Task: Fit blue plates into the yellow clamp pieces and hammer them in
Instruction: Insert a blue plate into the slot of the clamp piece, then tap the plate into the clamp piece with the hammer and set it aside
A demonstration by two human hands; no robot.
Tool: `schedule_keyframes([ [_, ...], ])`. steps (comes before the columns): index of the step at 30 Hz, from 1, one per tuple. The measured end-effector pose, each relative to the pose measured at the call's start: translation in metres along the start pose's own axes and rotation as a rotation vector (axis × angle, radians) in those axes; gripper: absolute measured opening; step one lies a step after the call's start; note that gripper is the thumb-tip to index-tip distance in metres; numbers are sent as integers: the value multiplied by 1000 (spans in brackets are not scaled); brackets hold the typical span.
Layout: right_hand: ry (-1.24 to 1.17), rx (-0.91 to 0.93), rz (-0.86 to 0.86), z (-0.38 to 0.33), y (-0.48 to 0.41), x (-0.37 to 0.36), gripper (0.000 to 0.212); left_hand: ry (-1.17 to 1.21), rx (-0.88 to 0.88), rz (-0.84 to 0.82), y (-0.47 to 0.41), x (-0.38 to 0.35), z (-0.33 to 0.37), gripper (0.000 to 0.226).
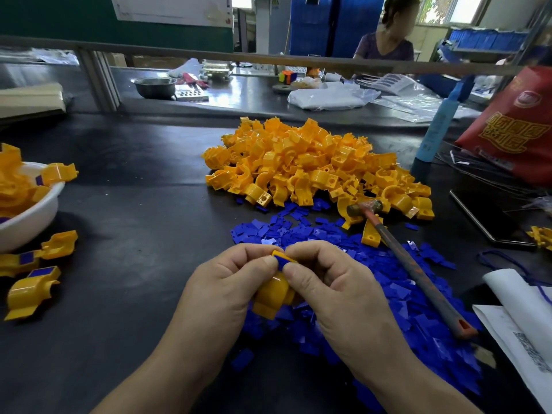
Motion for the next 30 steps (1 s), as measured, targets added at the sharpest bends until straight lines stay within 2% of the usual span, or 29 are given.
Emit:
schedule_keyframes([
  [2, 301, 56, 136, 2, -2, 11, 31, -87, -23, 103, -7, 13, 2, 11],
  [4, 704, 198, 385, 3, -6, 33, 37, -282, -24, 233, -17, 35, -1, 17],
  [5, 873, 195, 482, 5, -10, 47, 40, -396, -6, 273, -22, 47, -3, 17],
  [7, 1117, -54, 560, 14, -19, 76, 48, -615, 29, 291, -30, 64, -10, 17],
  [9, 1245, -281, 522, 23, -25, 93, 54, -735, 23, 290, -34, 71, -17, 18],
  [12, 1251, -327, 479, 29, -28, 96, 53, -809, -1, 281, -35, 74, -19, 19],
  [14, 1251, -342, 497, 28, -29, 99, 51, -941, 9, 242, -36, 78, -21, 22],
  [17, 1237, -377, 564, 23, -26, 112, 48, -1120, 147, 138, -37, 85, -20, 55],
  [19, 1255, -455, 513, 24, -26, 118, 50, -1208, 208, 87, -36, 85, -17, 67],
  [23, 1208, -559, 351, 29, -26, 119, 46, -1351, 191, 22, -32, 79, -16, 57],
  [27, 1140, -598, 348, 29, -28, 123, 44, -1362, 135, 56, -32, 77, -19, 52],
  [30, 1106, -552, 409, 29, -28, 119, 35, -1348, 88, 86, -33, 75, -22, 52],
])
Point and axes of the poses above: each hand's wrist, its own y-axis away from the middle knuckle, its own x-axis out of the back of the hand, z = x × y, the point moved 2 cm from there along -y, towards the middle knuckle, and after that the axes turned 13 degrees about -x, right-handed, at the moved point
